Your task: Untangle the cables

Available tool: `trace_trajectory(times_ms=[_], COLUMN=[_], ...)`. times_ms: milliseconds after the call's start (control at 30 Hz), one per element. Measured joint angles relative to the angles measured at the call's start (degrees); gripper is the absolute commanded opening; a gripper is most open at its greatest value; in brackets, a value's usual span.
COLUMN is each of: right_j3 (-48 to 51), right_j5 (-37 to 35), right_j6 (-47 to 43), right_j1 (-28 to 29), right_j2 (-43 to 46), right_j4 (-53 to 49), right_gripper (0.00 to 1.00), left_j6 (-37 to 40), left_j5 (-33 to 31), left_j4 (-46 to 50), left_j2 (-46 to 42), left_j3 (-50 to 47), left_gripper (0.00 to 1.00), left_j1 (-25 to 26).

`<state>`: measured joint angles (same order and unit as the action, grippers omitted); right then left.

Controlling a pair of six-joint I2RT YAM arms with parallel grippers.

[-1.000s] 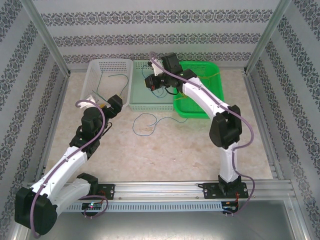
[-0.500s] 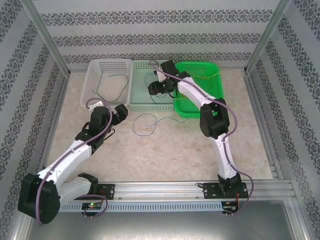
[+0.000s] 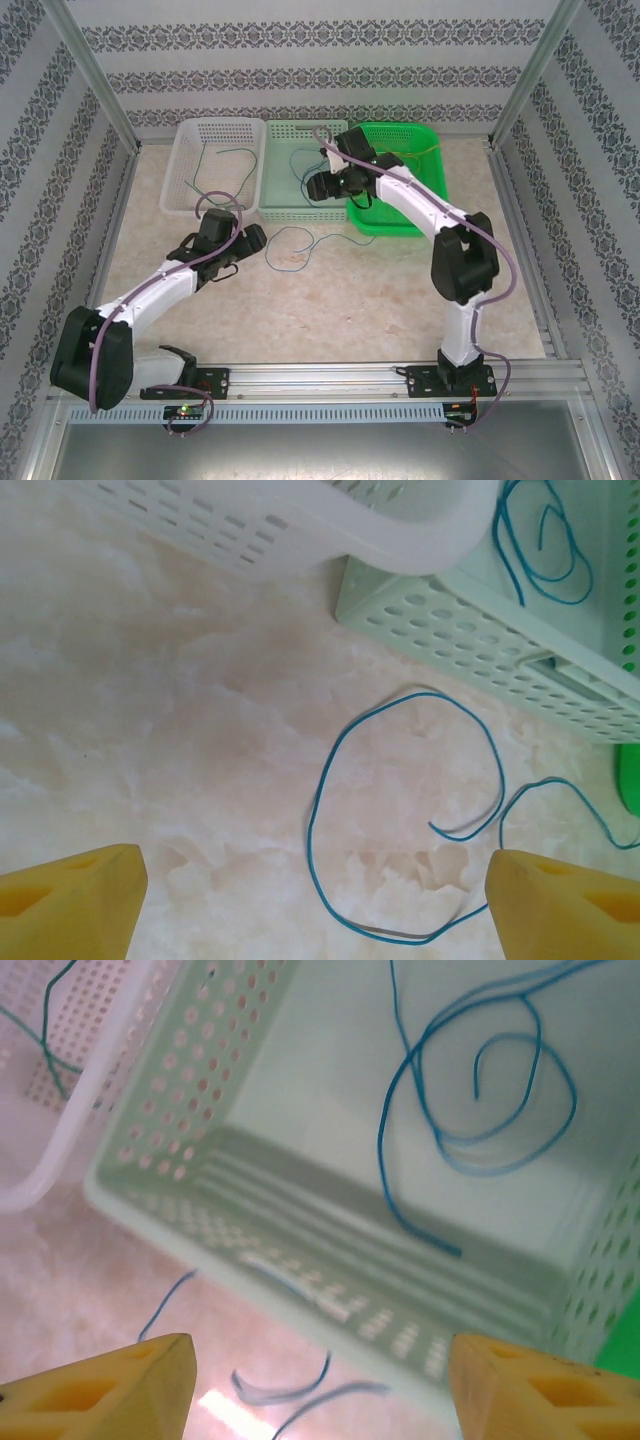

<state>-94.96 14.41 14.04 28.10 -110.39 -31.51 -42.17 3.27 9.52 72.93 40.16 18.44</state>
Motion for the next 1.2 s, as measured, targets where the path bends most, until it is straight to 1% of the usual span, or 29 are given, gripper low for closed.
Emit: trace_trajectory(times_ms=[67,167,267,367,500,667,767,900,1133,1200], right_j3=[6.29,14.47,20.33,23.23,24.87,25.14,25.00,24.33,21.59,20.33], right_j5=[-0.39,-1.09,-1.73,-2.80,-3.13,-5.03,-7.06,-9.53,-11.17,-12.39], right_j6=[1.84,5.40,9.11,12.94,18.49,25.07,27.82,30.64,32.98,33.22], right_j1=[0.98,2.58,5.05,8.98,12.24,12.83,13.44,14.19,14.84,15.37], right_j2=[4.09,7.78,8.79,8.66,8.11,4.61,2.08,-0.81,-2.56,-3.56], right_j4=[1.33,2.49,3.08,3.08,5.20,8.96,10.36,10.58,9.94,9.11], right_gripper=[0.64,0.62,0.63,0.63,0.63,0.63,0.60,0.54,0.53,0.49], left_j6=[1.16,2.58,2.75,2.73,2.78,2.78,2.75,2.78,2.82,2.82], left_j5=[0.87,2.27,2.73,2.49,2.49,2.49,2.32,2.12,1.18,1.03], left_j4=[1.51,2.54,2.84,2.71,2.71,2.69,2.51,2.54,2.49,2.49], left_j2=[2.97,7.43,8.57,8.55,8.55,8.50,8.22,7.78,5.92,5.92], left_j3=[1.88,4.28,4.24,4.22,4.22,4.22,3.82,3.43,2.91,2.80], left_gripper=[0.79,0.78,0.78,0.79,0.79,0.80,0.80,0.81,0.82,0.82], left_j1=[0.02,0.37,0.44,0.59,0.63,0.63,0.66,0.63,0.63,0.63])
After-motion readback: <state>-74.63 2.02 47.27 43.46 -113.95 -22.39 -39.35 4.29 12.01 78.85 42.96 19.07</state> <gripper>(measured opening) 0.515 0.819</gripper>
